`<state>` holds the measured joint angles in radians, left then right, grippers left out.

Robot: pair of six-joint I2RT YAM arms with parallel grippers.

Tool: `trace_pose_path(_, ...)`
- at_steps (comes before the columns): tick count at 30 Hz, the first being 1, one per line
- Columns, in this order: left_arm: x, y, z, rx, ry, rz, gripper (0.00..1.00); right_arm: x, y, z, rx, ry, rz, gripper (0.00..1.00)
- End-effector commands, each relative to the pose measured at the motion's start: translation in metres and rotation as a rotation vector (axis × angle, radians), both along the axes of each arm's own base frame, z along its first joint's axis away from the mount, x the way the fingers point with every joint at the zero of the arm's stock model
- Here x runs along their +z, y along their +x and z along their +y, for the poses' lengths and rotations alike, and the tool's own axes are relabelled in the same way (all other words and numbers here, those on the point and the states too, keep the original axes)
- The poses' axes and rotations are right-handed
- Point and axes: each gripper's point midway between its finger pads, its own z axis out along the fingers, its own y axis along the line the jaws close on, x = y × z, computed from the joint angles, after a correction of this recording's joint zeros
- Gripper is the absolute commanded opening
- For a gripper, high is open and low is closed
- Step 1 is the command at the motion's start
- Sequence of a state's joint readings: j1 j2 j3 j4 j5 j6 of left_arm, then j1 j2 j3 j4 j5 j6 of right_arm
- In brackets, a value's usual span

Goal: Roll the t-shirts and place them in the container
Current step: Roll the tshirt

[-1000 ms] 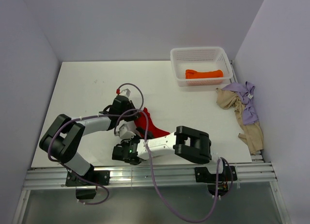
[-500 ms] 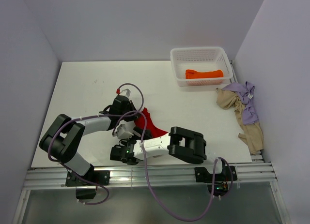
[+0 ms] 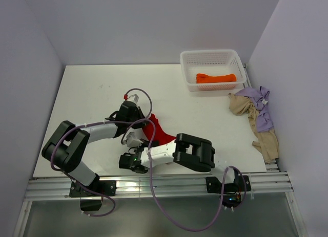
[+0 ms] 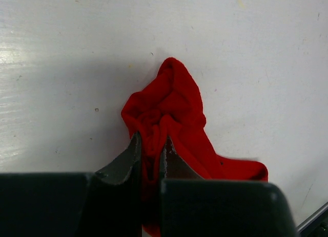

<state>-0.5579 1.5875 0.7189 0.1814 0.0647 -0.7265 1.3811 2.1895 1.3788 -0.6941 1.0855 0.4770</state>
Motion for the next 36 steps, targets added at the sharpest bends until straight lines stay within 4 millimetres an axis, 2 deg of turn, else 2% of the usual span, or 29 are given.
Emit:
trace_pose_path(1,0.023,0.007,-0.010,-0.022,-0.027,-0.056,0.10,-0.017,-0.011,-0.008,-0.022,0.059,0.183,0.00)
trace_pose_path(3,0.024,0.007,-0.009,-0.018,-0.038,-0.055,0.19,-0.012,-0.015,-0.003,-0.018,0.113,0.206,0.00)
trace_pose_path(4,0.025,0.007,-0.011,-0.025,-0.048,-0.050,0.22,-0.003,-0.016,-0.004,-0.018,0.146,0.210,0.00)
trace_pose_path(7,0.028,0.009,-0.010,-0.024,-0.078,-0.045,0.31,0.002,-0.025,0.000,-0.002,0.250,0.259,0.00)
trace_pose_path(8,0.029,0.010,-0.007,-0.018,-0.088,-0.042,0.34,0.003,-0.027,0.008,0.014,0.305,0.276,0.00)
trace_pose_path(9,0.031,0.011,-0.005,-0.016,-0.106,-0.041,0.42,0.001,-0.031,0.010,0.023,0.362,0.319,0.00)
trace_pose_path(10,0.032,0.009,-0.006,-0.023,-0.112,-0.041,0.46,-0.006,-0.033,0.010,0.023,0.376,0.345,0.00)
trace_pose_path(11,0.033,0.012,-0.002,-0.012,-0.124,-0.039,0.50,0.000,-0.034,0.013,0.030,0.422,0.361,0.00)
trace_pose_path(12,0.035,0.011,0.001,-0.009,-0.133,-0.043,0.58,-0.002,-0.036,0.014,0.037,0.448,0.384,0.00)
trace_pose_path(13,0.038,0.012,0.003,-0.007,-0.141,-0.045,0.61,-0.008,-0.039,0.015,0.042,0.492,0.436,0.00)
trace_pose_path(15,0.043,0.014,0.011,0.001,-0.160,-0.055,0.70,-0.003,-0.041,0.018,0.052,0.555,0.477,0.00)
trace_pose_path(17,0.047,0.016,0.018,0.012,-0.171,-0.061,0.77,-0.008,-0.045,0.019,0.057,0.611,0.548,0.00)
trace_pose_path(21,0.050,0.014,0.028,0.023,-0.183,-0.069,0.82,0.005,-0.046,0.023,0.077,0.751,0.645,0.00)
trace_pose_path(26,0.048,0.009,0.031,0.022,-0.189,-0.075,0.83,0.005,-0.047,0.016,0.085,0.900,0.754,0.00)
trace_pose_path(27,0.048,0.009,0.032,0.021,-0.192,-0.075,0.83,-0.001,-0.051,0.010,0.080,0.921,0.811,0.00)
trace_pose_path(31,0.045,0.004,0.030,-0.001,-0.207,-0.068,0.87,-0.003,-0.050,0.007,0.100,1.040,0.897,0.00)
trace_pose_path(34,0.042,0.000,0.030,-0.011,-0.212,-0.065,0.98,-0.009,-0.048,0.001,0.098,1.075,0.943,0.00)
trace_pose_path(36,0.041,-0.003,0.030,-0.023,-0.218,-0.065,0.99,-0.016,-0.050,-0.003,0.085,1.073,0.964,0.00)
